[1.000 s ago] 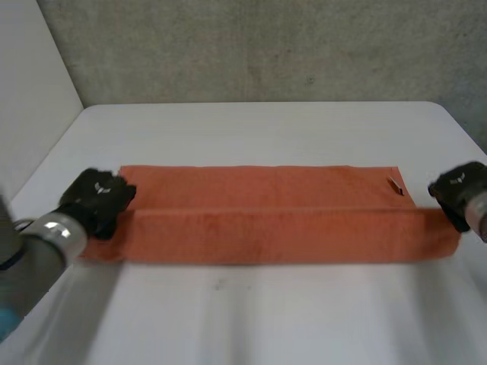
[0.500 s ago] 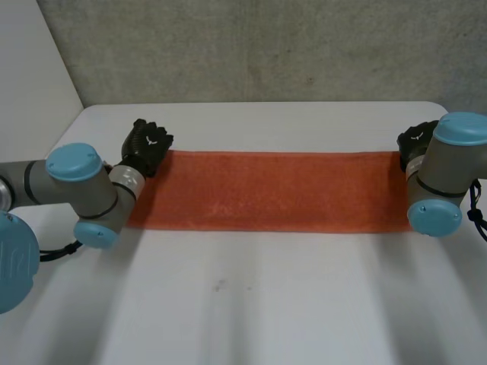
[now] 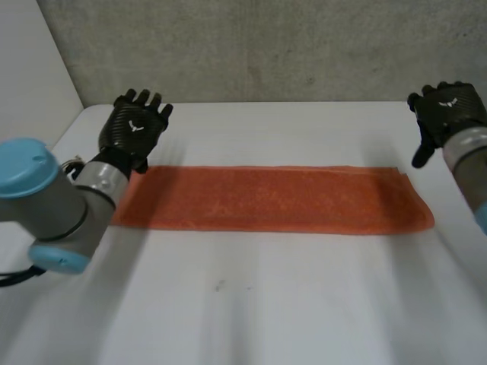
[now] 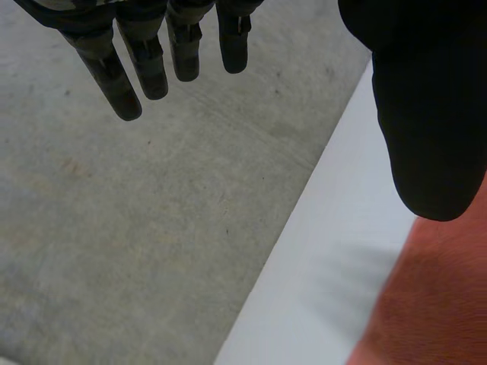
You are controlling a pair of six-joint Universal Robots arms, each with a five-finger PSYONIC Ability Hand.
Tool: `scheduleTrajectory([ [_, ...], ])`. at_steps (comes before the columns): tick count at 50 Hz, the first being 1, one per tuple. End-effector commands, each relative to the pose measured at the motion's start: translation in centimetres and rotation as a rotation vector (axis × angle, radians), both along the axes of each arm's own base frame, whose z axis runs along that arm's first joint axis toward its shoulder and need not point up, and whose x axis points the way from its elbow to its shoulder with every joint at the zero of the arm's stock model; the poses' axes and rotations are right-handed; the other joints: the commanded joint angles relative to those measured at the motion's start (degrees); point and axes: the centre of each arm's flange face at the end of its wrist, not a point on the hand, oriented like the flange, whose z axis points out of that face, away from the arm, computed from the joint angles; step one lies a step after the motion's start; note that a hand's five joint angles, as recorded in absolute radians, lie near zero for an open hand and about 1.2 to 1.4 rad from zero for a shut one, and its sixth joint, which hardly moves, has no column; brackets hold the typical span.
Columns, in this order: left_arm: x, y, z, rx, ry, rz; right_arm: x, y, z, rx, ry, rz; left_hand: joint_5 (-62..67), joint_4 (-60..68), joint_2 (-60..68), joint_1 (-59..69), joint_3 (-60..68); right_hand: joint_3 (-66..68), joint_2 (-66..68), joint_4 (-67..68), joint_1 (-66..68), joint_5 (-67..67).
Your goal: Fold the laundry
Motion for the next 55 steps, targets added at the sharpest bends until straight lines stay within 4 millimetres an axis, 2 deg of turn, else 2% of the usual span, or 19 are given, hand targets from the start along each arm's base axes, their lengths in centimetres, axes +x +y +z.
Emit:
scheduleTrajectory([
  [1, 1.4, 3.8, 0.8, 0.147, 0.209, -0.008, -3.3, 3.1, -3.0, 0.246, -0.007, -0.010, -2.6, -1.7, -1.4, -1.2, -2.2, 2.8, 2.3, 1.7, 3.1, 1.4],
  [3, 1.7, 4.6, 0.8, 0.192, 0.271, -0.013, -3.5, 3.3, -3.5, 0.263, -0.010, -0.012, -2.6, -1.7, -1.4, -1.2, -2.2, 5.1, 4.7, 4.1, 5.5, 3.8],
  [7, 2.1, 5.0, 0.7, 0.233, 0.338, -0.009, -4.4, 3.5, -5.5, 0.312, -0.034, 0.008, -2.6, -1.7, -1.4, -1.2, -2.2, 13.4, 13.0, 12.3, 13.7, 12.0],
  [10, 2.4, 4.7, 0.5, 0.237, 0.348, 0.002, -4.8, 3.1, -6.7, 0.324, -0.050, 0.023, -2.6, -1.7, -1.4, -1.2, -2.2, 15.6, 15.1, 14.5, 15.9, 14.2],
  [11, 2.7, 4.5, 0.4, 0.238, 0.348, 0.013, -5.1, 2.8, -7.9, 0.339, -0.059, 0.029, -2.6, -1.7, -1.4, -1.2, -2.2, 17.6, 17.1, 16.5, 17.9, 16.2],
  [14, 3.1, 4.2, 0.3, 0.239, 0.350, 0.025, -5.4, 2.1, -9.5, 0.348, -0.068, 0.037, -2.6, -1.7, -1.4, -1.2, -2.2, 20.4, 20.0, 19.4, 20.8, 19.1],
  [18, 3.4, 3.9, 0.2, 0.244, 0.354, 0.036, -5.5, 1.6, -10.3, 0.337, -0.068, 0.042, -2.6, -1.7, -1.4, -1.2, -2.2, 22.8, 22.4, 21.8, 23.2, 21.4],
  [37, 3.2, 4.3, -0.5, 0.269, 0.348, 0.027, -6.0, 0.5, -11.7, 0.336, -0.066, 0.032, -2.6, -1.7, -1.4, -1.2, -2.2, 31.7, 31.3, 30.7, 32.1, 30.3],
  [41, 3.1, 4.3, -0.6, 0.270, 0.346, 0.027, -6.0, 0.3, -11.8, 0.335, -0.063, 0.032, -2.6, -1.7, -1.4, -1.2, -2.2, 37.1, 36.7, 36.0, 37.4, 35.7],
  [43, 3.2, 4.4, -0.7, 0.274, 0.345, 0.028, -6.0, 0.3, -12.0, 0.342, -0.062, 0.036, -2.6, -1.7, -1.4, -1.2, -2.2, 43.3, 42.9, 42.2, 43.6, 41.9],
  [45, 3.2, 4.5, -0.8, 0.275, 0.344, 0.028, -5.9, 0.2, -12.1, 0.341, -0.062, 0.039, -2.6, -1.7, -1.4, -1.2, -2.2, 58.4, 57.9, 57.3, 58.7, 57.0],
  [47, 3.1, 4.5, -0.8, 0.277, 0.344, 0.027, -5.9, 0.1, -12.0, 0.336, -0.060, 0.039, -2.6, -1.7, -1.4, -1.2, -2.2, 67.8, 67.4, 66.7, 68.1, 66.4],
  [52, 3.2, 4.6, -0.9, 0.280, 0.343, 0.029, -6.7, -0.6, -11.5, 0.313, -0.050, -0.005, -2.6, -1.7, -1.4, -1.2, -2.2, 67.8, 67.4, 66.8, 68.2, 66.4],
  [55, 3.2, 4.5, -0.9, 0.280, 0.344, 0.031, -8.8, -1.8, -10.8, 0.280, -0.033, -0.115, -2.6, -1.7, -1.4, -1.2, -2.2, 67.8, 67.4, 66.8, 68.2, 66.4],
])
